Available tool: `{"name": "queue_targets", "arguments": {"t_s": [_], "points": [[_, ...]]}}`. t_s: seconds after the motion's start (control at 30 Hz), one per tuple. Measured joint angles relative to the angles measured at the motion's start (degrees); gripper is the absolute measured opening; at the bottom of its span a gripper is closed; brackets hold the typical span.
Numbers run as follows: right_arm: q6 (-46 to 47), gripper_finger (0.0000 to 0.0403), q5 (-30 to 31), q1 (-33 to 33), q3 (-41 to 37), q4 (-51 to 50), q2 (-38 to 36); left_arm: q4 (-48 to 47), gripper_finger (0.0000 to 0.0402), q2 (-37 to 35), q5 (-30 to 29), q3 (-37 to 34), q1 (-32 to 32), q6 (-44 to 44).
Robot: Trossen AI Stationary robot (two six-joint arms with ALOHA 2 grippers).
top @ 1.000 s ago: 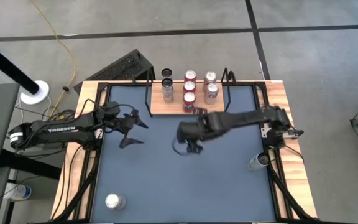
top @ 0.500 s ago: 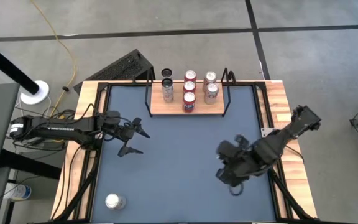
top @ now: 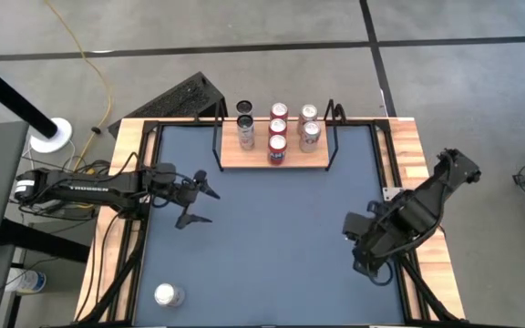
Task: Place canned beverage on shelf
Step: Put the black soda can on the shelf aligned with the other black soda can
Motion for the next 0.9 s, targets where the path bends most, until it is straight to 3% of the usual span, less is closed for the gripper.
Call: {"name": "queue_targets", "arguments": {"t_s": [0.23, 0.53, 0.73, 0.9], "points": [[-8.41, 0.0028, -1.16, -2.42, -2.02, 0.15, -0.26, 0.92, 0.0364, 0.00, -3.09, 0.00, 0.02, -0.42], [-11.53, 0.0152, -7.17, -2.53, -15.24, -0.16, -6.79, 2.98, 0.0364, 0.00, -3.31, 0.00, 0.02, -1.94], [-17.11, 0.0234, -8.75, -2.51, -16.22, 0.01, -7.78, 3.43, 0.0364, 0.02, -3.37, 0.00, 0.02, -1.91], [-22.88, 0.0265, -10.43, -2.52, -16.22, -0.02, -7.80, 4.35, 0.0364, 0.02, -3.40, 0.00, 0.02, -1.23]]}}
